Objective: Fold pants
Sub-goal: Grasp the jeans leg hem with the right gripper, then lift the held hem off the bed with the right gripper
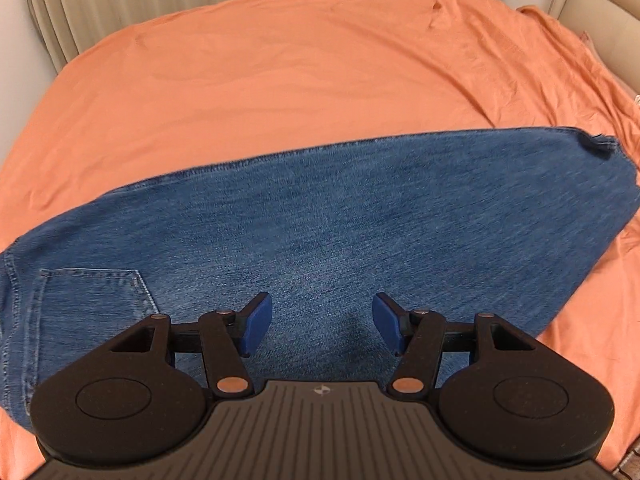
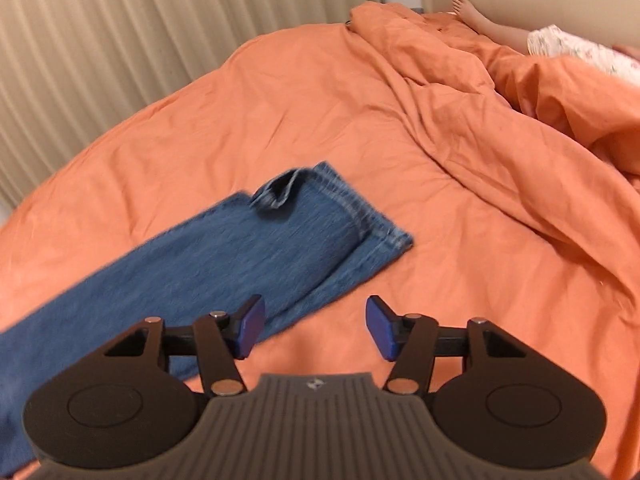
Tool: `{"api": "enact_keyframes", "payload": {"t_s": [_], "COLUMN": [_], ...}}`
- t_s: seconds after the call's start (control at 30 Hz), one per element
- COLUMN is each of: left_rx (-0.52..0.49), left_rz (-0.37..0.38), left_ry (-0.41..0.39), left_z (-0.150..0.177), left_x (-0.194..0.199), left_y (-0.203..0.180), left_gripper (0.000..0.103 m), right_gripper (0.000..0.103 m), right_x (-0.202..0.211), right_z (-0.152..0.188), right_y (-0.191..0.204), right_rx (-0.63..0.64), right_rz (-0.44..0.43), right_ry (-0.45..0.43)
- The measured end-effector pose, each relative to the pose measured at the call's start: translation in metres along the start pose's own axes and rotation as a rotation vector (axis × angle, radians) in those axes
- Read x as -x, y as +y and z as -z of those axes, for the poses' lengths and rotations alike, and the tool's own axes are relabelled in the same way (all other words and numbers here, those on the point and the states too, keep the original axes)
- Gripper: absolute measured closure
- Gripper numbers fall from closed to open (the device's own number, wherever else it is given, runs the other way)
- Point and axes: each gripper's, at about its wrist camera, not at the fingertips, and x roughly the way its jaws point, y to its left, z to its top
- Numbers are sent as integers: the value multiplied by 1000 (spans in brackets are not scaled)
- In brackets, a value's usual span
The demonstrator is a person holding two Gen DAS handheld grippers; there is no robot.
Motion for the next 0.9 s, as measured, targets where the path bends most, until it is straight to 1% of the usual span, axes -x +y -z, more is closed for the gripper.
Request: {"api": "enact_keyframes", "payload": {"t_s": [0.1, 0.17, 0.3, 0.33, 0.37, 0.4, 0.43, 0.47, 0.5, 0.53, 0.57, 0.63, 0.7, 0.73, 0.77, 0.8, 0.83, 0.9], "left_rx": [7, 6, 10, 10, 8, 7, 10, 17, 25, 32, 35, 37, 43, 47, 49, 50, 51, 50], "left_rz": [-12, -13, -4, -5, -9, -13, -16, -18, -18, -20, -19, -16, -14, -15, -16, -17, -18, -14], "left_ry": [15, 27, 40, 45, 48, 54, 60, 65, 70, 74, 76, 71, 69, 67, 65, 64, 63, 60], "left_z": [-2, -2, 0, 0, 0, 0, 0, 0, 0, 0, 0, 0, 1, 2, 2, 1, 1, 1], "left_x": [-10, -16, -24, -25, -27, -29, -31, -33, -35, -36, -37, -37, -38, -38, -39, -39, -40, -40], "left_y": [1, 2, 3, 3, 2, 2, 3, 4, 5, 6, 7, 9, 11, 11, 10, 10, 9, 7], "left_gripper": [35, 35, 35, 35, 35, 35, 35, 35, 35, 35, 35, 35, 35, 35, 35, 35, 35, 35], "right_gripper": [49, 50, 56, 59, 67, 72, 73, 83, 99, 102, 103, 103, 101, 100, 90, 81, 81, 82], "right_x": [-15, -30, -69, -77, -85, -92, -98, -104, -107, -107, -104, -85, -59, -49, -43, -42, -45, -50], "right_z": [-19, -31, -42, -42, -42, -41, -41, -40, -40, -41, -43, -50, -59, -63, -66, -68, -69, -67], "right_y": [-14, -22, -40, -44, -47, -48, -49, -49, -48, -46, -42, -34, -27, -23, -21, -21, -24, -33], "right_rx": [-50, -89, -182, -201, -219, -232, -243, -254, -259, -253, -237, -208, -186, -165, -148, -133, -127, -157], "right_rz": [-26, -38, -40, -49, -67, -80, -85, -93, -99, -92, -89, -85, -118, -112, -85, -65, -55, -41], "right_ry": [-12, 3, 50, 57, 67, 75, 81, 90, 95, 89, 73, 9, -92, -140, -161, -157, -139, -103]}}
